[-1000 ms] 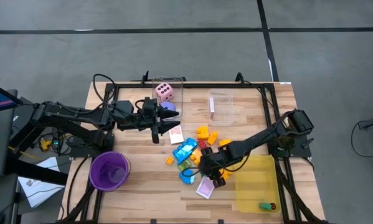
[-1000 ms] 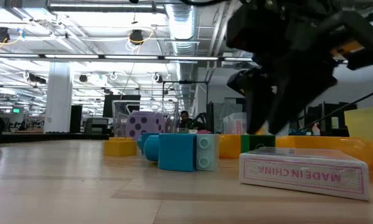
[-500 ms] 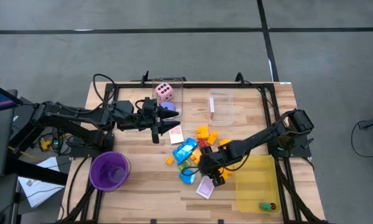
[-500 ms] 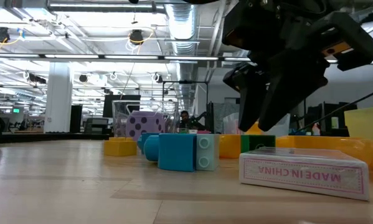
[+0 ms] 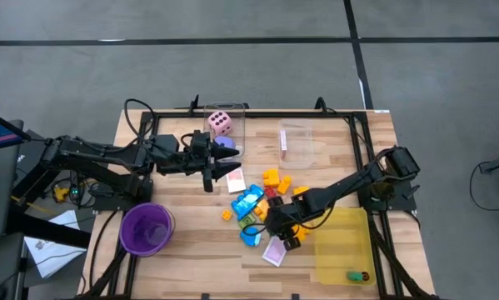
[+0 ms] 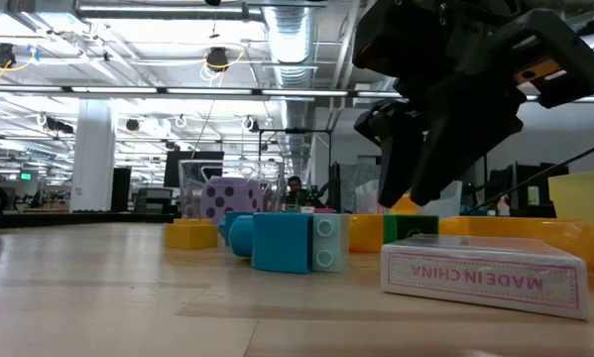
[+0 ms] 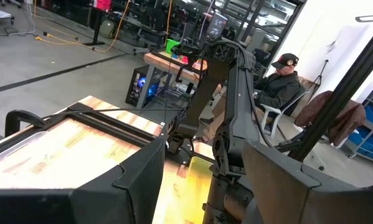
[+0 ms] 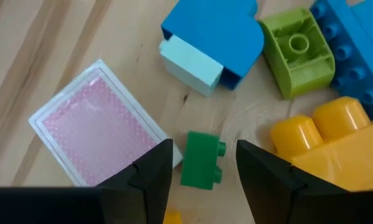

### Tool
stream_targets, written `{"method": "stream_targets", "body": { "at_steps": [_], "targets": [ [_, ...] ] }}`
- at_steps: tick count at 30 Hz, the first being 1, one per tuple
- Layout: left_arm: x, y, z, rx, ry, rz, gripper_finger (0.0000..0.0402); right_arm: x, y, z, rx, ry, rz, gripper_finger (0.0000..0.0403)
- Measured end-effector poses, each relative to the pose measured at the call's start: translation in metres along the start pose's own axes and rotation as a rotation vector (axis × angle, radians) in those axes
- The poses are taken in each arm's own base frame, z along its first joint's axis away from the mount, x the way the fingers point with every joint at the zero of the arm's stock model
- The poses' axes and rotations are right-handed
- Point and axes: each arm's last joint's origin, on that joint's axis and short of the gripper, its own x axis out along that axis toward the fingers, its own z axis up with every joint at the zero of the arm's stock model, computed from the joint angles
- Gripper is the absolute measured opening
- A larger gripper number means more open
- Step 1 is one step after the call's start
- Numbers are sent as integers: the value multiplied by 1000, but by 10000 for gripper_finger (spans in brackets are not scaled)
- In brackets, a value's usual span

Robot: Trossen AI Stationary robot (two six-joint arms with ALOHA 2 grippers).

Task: Pick & Place Toys
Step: Put the green game piece into the bin

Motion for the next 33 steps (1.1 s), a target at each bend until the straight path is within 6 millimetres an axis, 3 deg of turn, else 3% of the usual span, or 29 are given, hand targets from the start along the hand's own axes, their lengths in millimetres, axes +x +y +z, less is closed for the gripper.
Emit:
{"method": "stream_targets", "body": {
  "at_steps": [6,26,33],
  "targets": [
    [0,0,0,0,0,0,213,13,-2,-3,40,17,36,169],
    [0,0,0,0,0,0,213,13,-5,-6,78,46,29,169],
    [0,0,0,0,0,1,213,13,-5,-7,104,54,28,138]
  ]
}}
